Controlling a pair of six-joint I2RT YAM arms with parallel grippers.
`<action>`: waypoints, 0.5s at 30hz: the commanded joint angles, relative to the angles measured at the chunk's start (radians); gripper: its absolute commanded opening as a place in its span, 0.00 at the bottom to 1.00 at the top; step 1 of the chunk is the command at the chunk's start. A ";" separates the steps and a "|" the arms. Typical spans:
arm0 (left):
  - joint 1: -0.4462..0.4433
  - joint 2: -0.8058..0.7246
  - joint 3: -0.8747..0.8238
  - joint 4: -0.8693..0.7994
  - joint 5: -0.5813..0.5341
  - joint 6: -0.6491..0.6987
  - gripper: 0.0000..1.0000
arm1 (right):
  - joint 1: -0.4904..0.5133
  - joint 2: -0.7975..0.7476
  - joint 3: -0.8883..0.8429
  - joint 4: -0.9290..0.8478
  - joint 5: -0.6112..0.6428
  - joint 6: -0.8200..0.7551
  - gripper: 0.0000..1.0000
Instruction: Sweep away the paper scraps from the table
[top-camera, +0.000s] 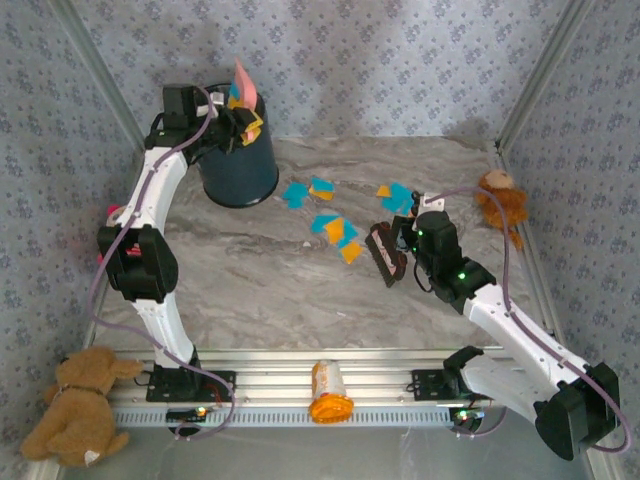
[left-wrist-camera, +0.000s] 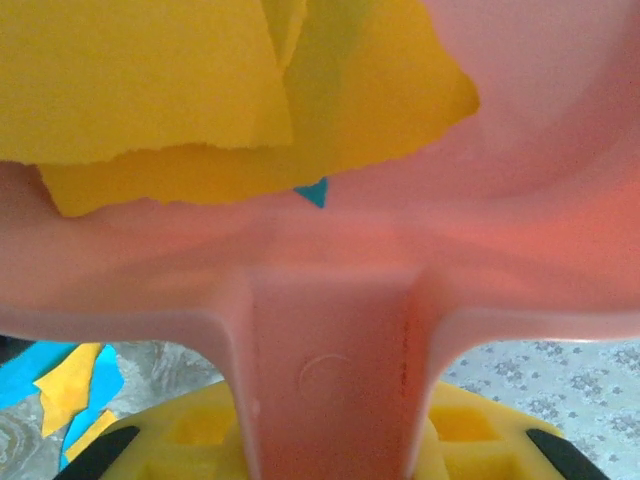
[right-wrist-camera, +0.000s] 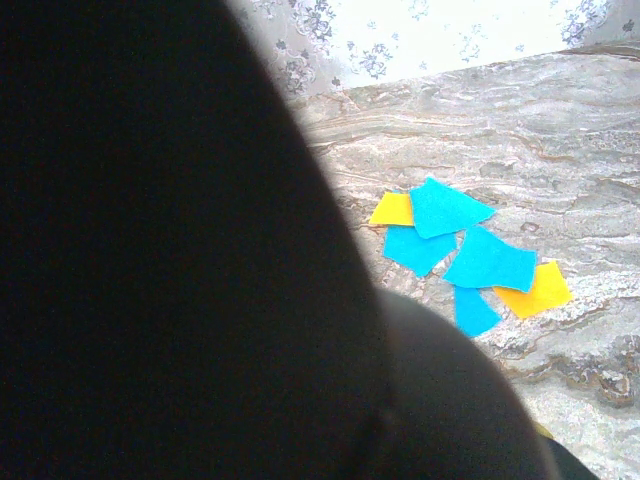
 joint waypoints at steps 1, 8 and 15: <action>0.009 -0.057 -0.030 0.152 0.042 -0.096 0.00 | -0.006 -0.001 0.003 0.016 -0.001 0.014 0.00; 0.011 -0.063 -0.080 0.274 0.057 -0.193 0.00 | -0.006 0.000 0.005 0.014 0.000 0.009 0.00; 0.010 -0.066 -0.122 0.423 0.081 -0.304 0.00 | -0.008 0.005 0.005 0.016 -0.002 0.009 0.00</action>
